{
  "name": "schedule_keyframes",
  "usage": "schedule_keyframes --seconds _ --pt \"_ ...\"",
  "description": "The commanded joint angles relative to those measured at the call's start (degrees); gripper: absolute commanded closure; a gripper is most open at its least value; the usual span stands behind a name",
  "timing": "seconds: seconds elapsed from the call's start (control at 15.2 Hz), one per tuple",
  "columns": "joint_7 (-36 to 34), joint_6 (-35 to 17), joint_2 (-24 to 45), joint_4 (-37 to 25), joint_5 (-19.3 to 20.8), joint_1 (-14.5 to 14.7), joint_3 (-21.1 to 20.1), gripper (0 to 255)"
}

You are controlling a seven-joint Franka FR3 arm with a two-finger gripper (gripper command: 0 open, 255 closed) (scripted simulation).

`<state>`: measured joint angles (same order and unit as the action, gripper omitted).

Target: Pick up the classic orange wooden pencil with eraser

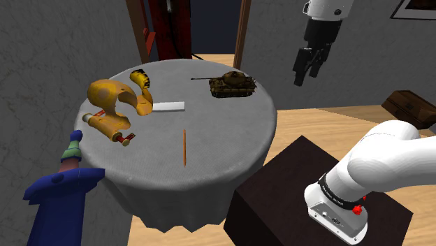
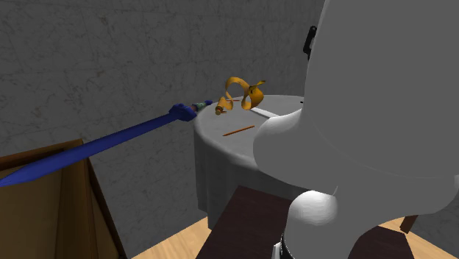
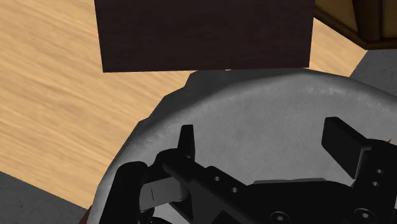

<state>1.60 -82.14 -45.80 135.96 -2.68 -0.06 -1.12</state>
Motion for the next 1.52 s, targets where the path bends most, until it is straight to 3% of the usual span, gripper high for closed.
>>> schedule_keyframes --seconds 0.0,0.73,1.12,1.45 --pt "0.0 0.0 0.0 0.0 0.0 0.0 0.0 0" --pt "-16.6 -21.0 5.7 9.8 -11.8 1.5 -11.3 0" --pt "-24.9 -34.1 14.3 10.4 -16.5 1.9 -18.0 0" --pt "-32.2 -45.1 24.1 8.3 -17.8 1.1 -23.6 0"
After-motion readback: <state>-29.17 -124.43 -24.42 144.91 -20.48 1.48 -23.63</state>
